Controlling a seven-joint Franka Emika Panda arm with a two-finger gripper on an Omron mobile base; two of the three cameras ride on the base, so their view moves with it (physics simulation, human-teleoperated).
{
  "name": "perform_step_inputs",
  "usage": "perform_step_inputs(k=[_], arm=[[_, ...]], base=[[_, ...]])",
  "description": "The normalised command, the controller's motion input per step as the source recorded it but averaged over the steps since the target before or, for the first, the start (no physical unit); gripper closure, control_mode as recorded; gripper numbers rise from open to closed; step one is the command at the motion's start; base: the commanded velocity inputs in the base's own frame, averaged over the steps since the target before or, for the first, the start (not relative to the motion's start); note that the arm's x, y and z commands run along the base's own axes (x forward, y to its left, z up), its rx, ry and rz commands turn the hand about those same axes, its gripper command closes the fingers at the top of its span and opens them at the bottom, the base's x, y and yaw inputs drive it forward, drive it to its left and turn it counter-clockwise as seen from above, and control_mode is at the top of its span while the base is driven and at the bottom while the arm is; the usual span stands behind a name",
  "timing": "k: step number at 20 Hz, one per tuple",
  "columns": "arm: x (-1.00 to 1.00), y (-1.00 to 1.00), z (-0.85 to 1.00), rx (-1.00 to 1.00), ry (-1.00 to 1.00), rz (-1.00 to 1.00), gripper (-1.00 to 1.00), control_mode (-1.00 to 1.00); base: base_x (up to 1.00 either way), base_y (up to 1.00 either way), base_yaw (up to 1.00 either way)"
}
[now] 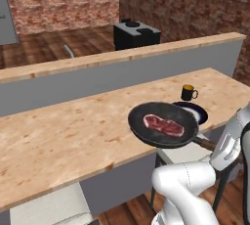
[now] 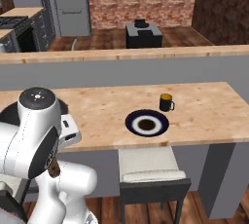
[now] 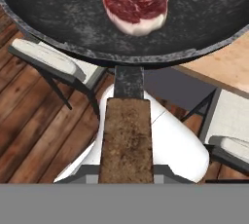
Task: Pick up the pan with the steak in it and place it on the dining table. Then place the steak on the plate.
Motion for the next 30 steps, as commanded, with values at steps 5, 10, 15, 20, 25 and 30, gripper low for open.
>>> perform_step_inputs(k=[5, 10, 15, 20, 25, 30], arm=[[0.41, -0.26, -0.20, 0.00, 0.01, -0.04, 1.00, -1.00], [0.43, -0.22, -0.24, 0.00, 0.04, -0.09, 1.00, -1.00], [0.51, -0.10, -0.25, -0.01, 0.05, -0.13, 1.00, -1.00], [0.55, 0.00, -0.26, -0.01, 0.02, -0.11, 1.00, -1.00], [0.58, 0.00, -0.26, -0.01, 0.01, -0.10, 1.00, -1.00], [0.51, 0.10, -0.27, -0.04, 0.00, -0.10, 1.00, -1.00]], base=[[0.00, 0.00, 0.00], [0.00, 0.00, 0.00], [0.00, 0.00, 0.00], [0.00, 0.00, 0.00], [0.00, 0.00, 0.00], [0.00, 0.00, 0.00]])
